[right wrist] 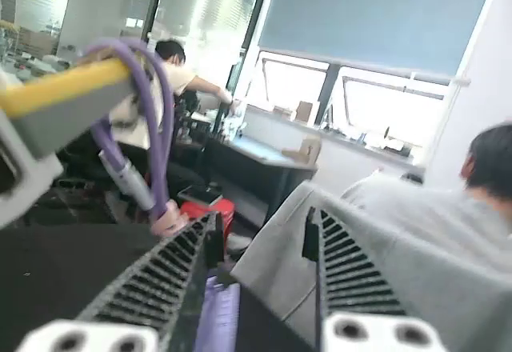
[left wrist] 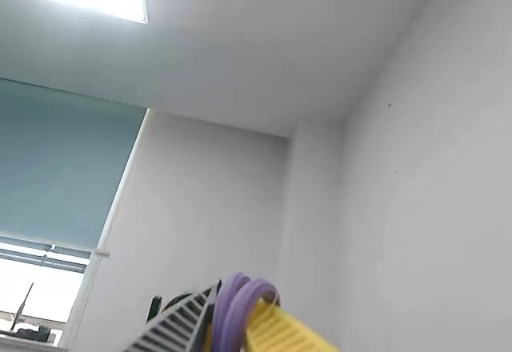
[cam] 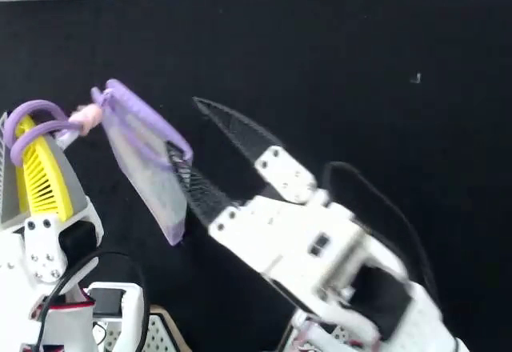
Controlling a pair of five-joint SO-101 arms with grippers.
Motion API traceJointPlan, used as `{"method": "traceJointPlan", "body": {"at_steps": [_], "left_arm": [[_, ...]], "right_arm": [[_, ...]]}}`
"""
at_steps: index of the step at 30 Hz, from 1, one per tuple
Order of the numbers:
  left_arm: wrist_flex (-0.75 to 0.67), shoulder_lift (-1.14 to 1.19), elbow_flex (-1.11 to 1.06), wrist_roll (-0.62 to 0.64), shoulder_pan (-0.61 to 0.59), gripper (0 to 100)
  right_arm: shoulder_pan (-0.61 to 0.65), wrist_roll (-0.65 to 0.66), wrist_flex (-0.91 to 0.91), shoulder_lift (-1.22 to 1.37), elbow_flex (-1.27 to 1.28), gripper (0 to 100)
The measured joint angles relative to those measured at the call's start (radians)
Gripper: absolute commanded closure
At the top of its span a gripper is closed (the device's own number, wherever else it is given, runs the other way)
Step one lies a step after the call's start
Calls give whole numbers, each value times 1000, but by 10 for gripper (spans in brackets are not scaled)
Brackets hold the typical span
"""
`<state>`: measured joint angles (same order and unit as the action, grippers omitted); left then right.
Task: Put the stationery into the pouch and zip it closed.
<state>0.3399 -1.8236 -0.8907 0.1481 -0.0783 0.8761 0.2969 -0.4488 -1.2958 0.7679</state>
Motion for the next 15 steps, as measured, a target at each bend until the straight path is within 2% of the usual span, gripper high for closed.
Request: {"method": "traceJointPlan", "body": {"at_steps": [3, 6, 11, 15], "left_arm": [[-26, 12, 11, 3, 0, 970], [-31, 81, 71, 40, 37, 971], [31, 284, 253, 60, 190, 971], [161, 470, 446, 60, 316, 971]], "right_arm": [[-20, 55, -94, -32, -112, 828], [-107, 72, -130, -34, -195, 828], [-299, 72, -133, -34, -253, 828], [-374, 72, -133, -34, -262, 828]]}}
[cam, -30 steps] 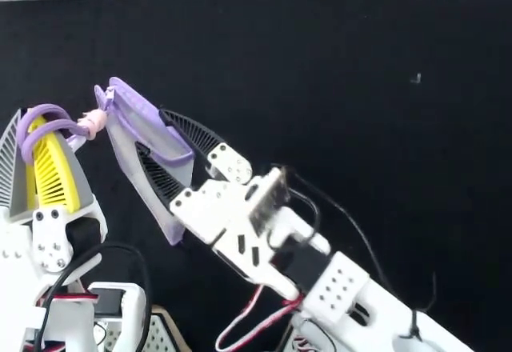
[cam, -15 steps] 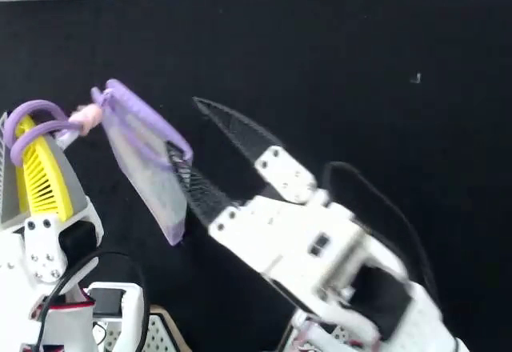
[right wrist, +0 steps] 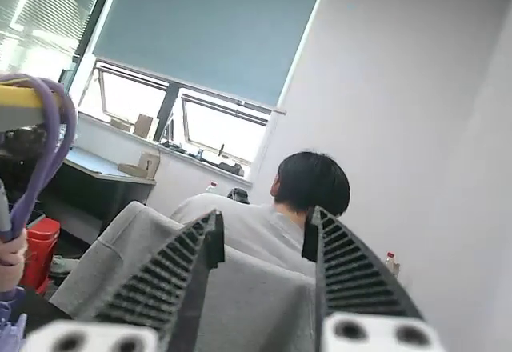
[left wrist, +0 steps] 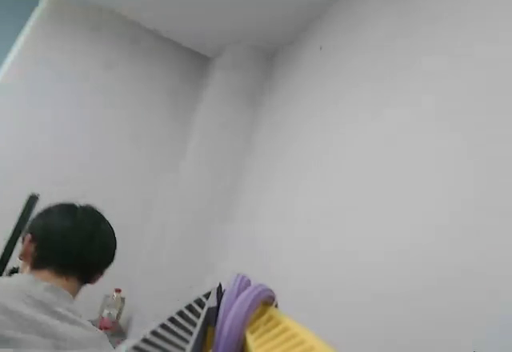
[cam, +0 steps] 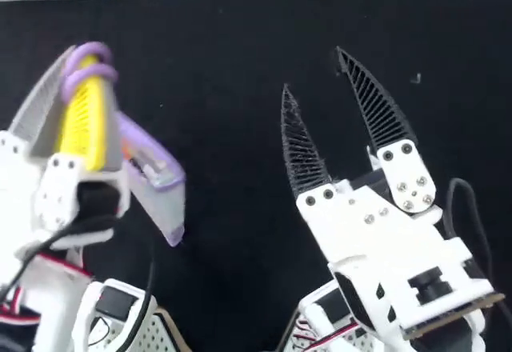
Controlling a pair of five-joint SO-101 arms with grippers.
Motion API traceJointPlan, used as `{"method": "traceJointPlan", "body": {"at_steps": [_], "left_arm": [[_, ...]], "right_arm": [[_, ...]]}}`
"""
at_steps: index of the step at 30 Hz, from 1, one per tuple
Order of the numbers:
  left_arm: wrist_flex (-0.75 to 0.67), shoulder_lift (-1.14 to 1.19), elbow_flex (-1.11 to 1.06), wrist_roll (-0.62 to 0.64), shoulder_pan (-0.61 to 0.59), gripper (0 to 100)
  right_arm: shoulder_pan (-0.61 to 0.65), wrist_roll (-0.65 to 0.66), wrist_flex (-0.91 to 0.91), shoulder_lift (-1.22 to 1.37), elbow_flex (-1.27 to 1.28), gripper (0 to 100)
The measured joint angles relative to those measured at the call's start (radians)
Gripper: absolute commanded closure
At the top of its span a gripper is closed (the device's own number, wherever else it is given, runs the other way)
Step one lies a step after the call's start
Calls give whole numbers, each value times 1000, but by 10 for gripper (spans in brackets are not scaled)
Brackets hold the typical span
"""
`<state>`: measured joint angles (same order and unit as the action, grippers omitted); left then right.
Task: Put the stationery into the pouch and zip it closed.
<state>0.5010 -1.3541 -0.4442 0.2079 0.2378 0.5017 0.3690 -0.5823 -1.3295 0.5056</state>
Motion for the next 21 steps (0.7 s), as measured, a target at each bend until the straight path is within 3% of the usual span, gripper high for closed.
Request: {"method": "traceJointPlan", "body": {"at_steps": [4, 12, 18, 21], "left_arm": [[190, 143, 224, 0, 75, 971], [580, 265, 638, 2, 98, 970], [717, 348, 807, 2, 120, 970], [720, 405, 830, 2, 213, 970]], "right_arm": [[-17, 0, 0, 0, 0, 828], [-54, -63, -8, 87, -77, 828], [-183, -112, -106, 288, -241, 828], [-252, -118, -183, 407, -356, 828]]}}
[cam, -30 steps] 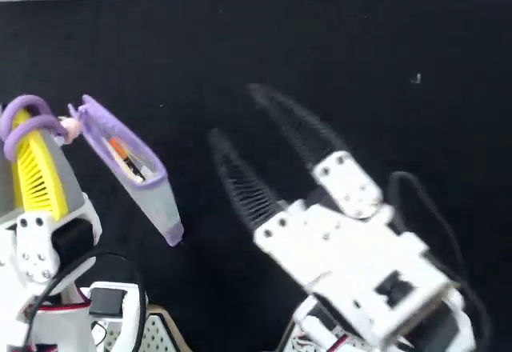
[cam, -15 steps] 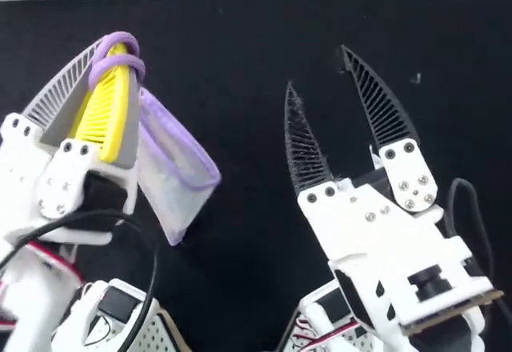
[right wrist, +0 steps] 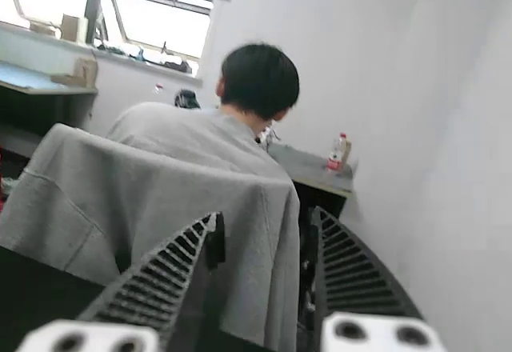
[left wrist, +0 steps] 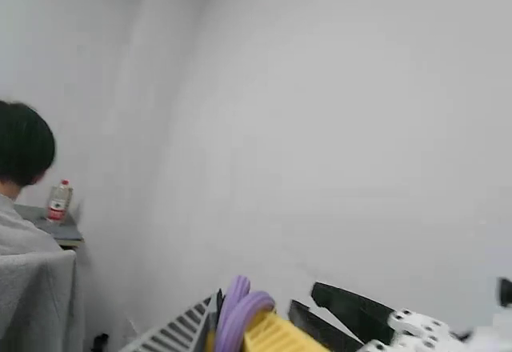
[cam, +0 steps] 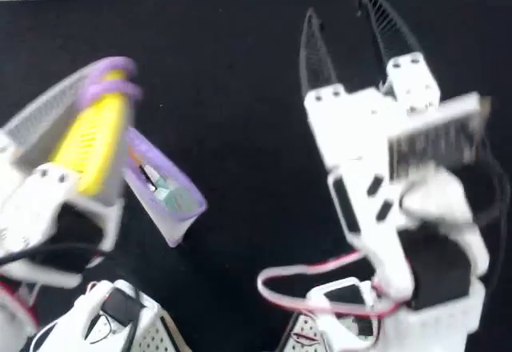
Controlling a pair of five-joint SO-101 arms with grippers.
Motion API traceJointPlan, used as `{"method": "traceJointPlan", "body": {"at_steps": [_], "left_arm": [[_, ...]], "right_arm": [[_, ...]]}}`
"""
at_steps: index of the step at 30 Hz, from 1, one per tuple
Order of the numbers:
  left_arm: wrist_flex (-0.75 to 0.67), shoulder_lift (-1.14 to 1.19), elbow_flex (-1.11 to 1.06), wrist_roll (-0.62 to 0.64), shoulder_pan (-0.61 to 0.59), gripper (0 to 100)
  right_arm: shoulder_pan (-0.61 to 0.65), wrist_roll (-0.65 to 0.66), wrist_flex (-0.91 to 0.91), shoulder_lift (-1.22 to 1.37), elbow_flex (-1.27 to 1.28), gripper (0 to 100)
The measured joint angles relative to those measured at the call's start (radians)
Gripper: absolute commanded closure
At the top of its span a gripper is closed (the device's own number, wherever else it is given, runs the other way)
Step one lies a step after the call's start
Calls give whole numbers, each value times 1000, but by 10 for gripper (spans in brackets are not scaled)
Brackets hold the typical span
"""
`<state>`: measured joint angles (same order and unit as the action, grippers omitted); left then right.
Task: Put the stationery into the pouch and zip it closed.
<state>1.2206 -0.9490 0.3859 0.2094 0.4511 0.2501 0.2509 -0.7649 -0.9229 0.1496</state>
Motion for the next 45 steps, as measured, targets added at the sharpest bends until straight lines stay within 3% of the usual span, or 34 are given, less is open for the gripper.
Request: {"method": "traceJointPlan", "body": {"at_steps": [4, 9, 16, 20, 25, 36, 40, 45], "left_arm": [[-32, 103, 8, -2, 118, 970], [-64, 215, 8, -2, 176, 970], [-64, 253, 8, 0, 256, 971], [-6, 252, 77, 0, 244, 971], [78, 176, 178, -31, 138, 971], [193, 74, 241, -92, 104, 971], [196, 74, 241, -92, 104, 971], [199, 74, 241, -92, 104, 971]], "right_arm": [[-87, 0, -98, 144, -147, 828], [-195, 2, -155, 261, -269, 826], [-293, -92, -155, 296, -311, 826], [-308, -97, -155, 296, -322, 826], [-308, -103, -193, 296, -333, 826], [-78, -103, -568, 296, -591, 821], [29, -103, -740, 296, -698, 747], [198, -15, -957, 292, -844, 751]]}}
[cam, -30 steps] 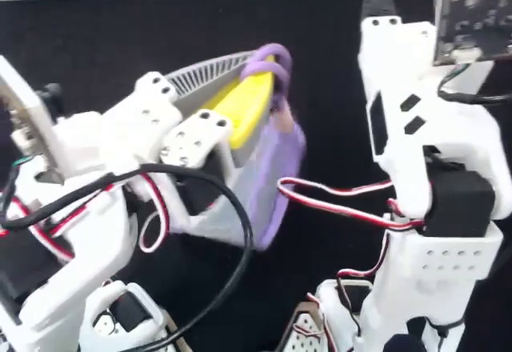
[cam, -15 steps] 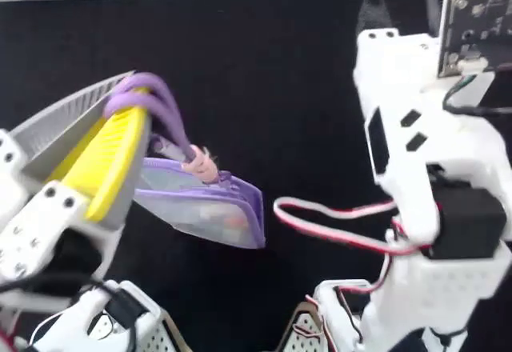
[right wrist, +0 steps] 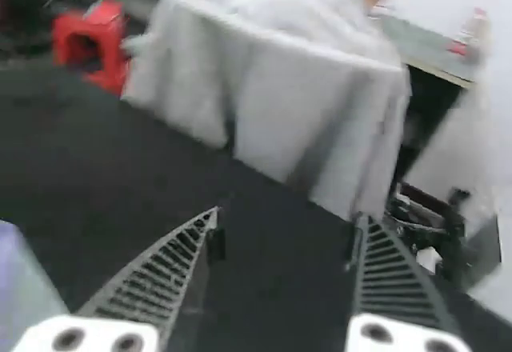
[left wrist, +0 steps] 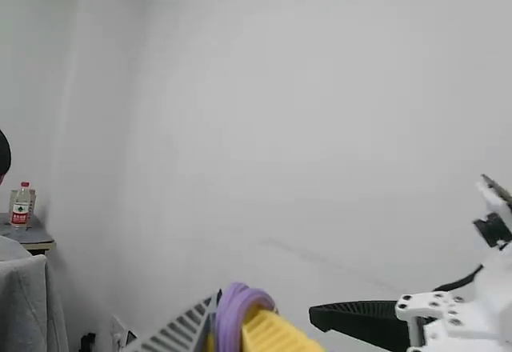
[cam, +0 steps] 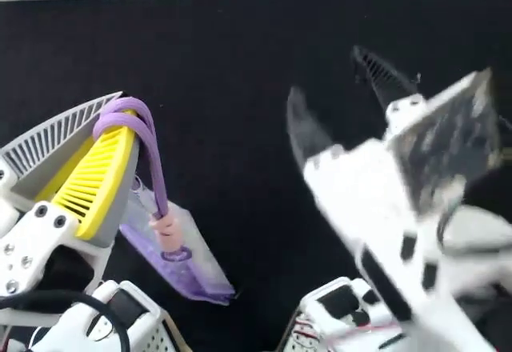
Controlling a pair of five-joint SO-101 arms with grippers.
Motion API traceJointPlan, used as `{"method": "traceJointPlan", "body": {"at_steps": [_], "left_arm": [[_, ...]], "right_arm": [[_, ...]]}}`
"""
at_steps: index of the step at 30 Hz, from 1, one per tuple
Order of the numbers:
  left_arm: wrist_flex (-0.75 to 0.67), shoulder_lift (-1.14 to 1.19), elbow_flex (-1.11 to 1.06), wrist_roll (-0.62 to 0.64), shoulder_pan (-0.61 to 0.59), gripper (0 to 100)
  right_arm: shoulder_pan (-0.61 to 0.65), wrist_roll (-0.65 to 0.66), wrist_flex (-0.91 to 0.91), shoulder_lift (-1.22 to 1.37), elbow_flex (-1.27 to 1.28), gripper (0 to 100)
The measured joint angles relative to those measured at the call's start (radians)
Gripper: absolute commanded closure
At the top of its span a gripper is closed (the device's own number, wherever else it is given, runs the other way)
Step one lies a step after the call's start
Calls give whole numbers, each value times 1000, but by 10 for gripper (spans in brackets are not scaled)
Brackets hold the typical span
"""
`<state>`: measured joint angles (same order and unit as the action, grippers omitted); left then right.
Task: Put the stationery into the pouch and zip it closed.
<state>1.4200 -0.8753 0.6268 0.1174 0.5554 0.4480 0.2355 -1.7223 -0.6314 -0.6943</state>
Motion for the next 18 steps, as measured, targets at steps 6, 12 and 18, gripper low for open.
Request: {"method": "traceJointPlan", "body": {"at_steps": [6, 12, 18], "left_arm": [[0, 0, 0, 0, 0, 971], [-25, 0, -6, 0, -6, 971], [-213, -3, -203, 0, -71, 971]], "right_arm": [[153, 20, -12, -172, 20, 754], [284, -49, 0, -350, 331, 754], [298, -120, 152, -494, 698, 754]]}}
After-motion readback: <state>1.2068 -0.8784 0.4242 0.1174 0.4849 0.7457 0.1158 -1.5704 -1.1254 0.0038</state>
